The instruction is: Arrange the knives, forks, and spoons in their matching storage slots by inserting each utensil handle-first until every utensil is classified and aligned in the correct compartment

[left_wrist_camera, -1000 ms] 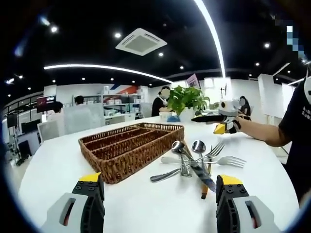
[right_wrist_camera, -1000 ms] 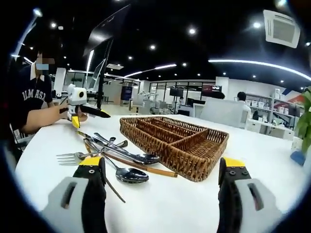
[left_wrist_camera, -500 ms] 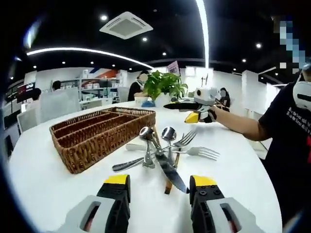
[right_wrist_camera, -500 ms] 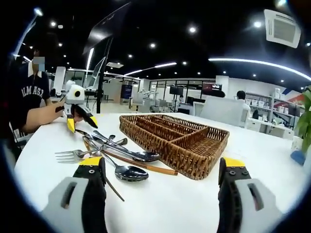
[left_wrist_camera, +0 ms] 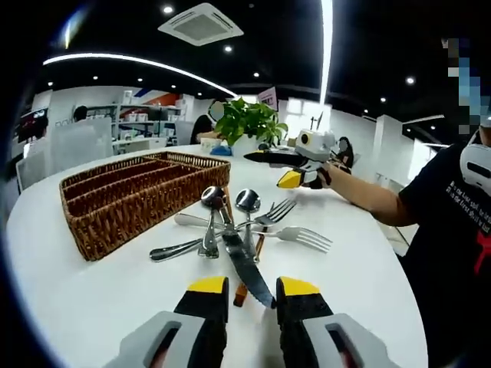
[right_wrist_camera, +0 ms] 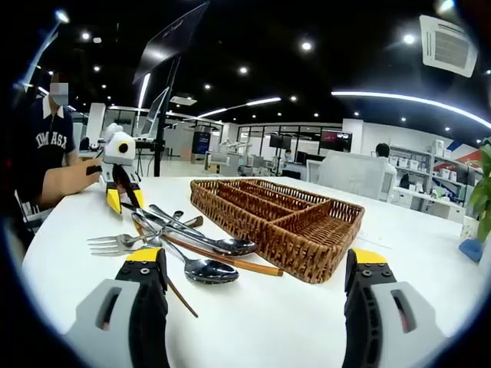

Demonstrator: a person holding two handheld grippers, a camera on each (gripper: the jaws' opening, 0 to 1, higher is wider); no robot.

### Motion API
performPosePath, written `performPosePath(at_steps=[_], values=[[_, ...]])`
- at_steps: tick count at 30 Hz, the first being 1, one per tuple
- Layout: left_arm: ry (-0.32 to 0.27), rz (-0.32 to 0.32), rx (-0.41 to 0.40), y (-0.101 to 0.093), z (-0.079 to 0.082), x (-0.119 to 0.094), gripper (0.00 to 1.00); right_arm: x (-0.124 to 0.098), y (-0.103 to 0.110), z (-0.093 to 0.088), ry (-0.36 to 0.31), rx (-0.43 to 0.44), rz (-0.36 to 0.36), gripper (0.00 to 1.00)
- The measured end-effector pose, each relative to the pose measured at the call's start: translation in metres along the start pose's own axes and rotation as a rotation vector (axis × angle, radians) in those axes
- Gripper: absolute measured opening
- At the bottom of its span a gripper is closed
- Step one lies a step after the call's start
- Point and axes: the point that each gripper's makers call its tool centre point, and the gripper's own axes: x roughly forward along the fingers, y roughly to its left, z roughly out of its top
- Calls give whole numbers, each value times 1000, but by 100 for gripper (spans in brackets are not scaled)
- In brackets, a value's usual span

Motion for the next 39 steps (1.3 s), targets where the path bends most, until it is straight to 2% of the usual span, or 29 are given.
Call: performPosePath(at_steps=[2,7,12,16,19,24,29,33,35,36,37,38,39], values=[[6,-2,2,0,-1,0,16,0,1,0,2,-3,1,99],[-8,0,-32,3,0,-5,15,1,2,-1,7,-9,6,99],[-48,-49,-154,1,2,-9,15,1,2,0,3,-9,4,99],[-113,-54,-226,3,12,-14,16,1,3,0,6,-13,6,98],[-107,-28,-247,10,9,-15,17,1,3,0,7,-14,7,98],[-93,-34,-274,7,7,-10,17,1,3,-1,10,-16,8,98],[-80,-44,-262,2,6,-6,17,2,4,-2,15,-21,10,98],[-75,-31,-247,5,8,-7,12,2,5,-3,19,-22,13,97],[-72,-24,-196,3,8,-8,12,3,5,-3,18,-20,14,97],[-79,-4,-85,4,11,-9,12,3,5,-3,19,-20,14,97],[-79,16,-22,5,13,-8,13,3,5,-3,20,-21,14,97],[-72,7,-88,3,11,-7,13,3,4,-4,21,-22,14,97],[-69,6,-94,4,11,-7,13,3,4,-4,21,-22,14,97]])
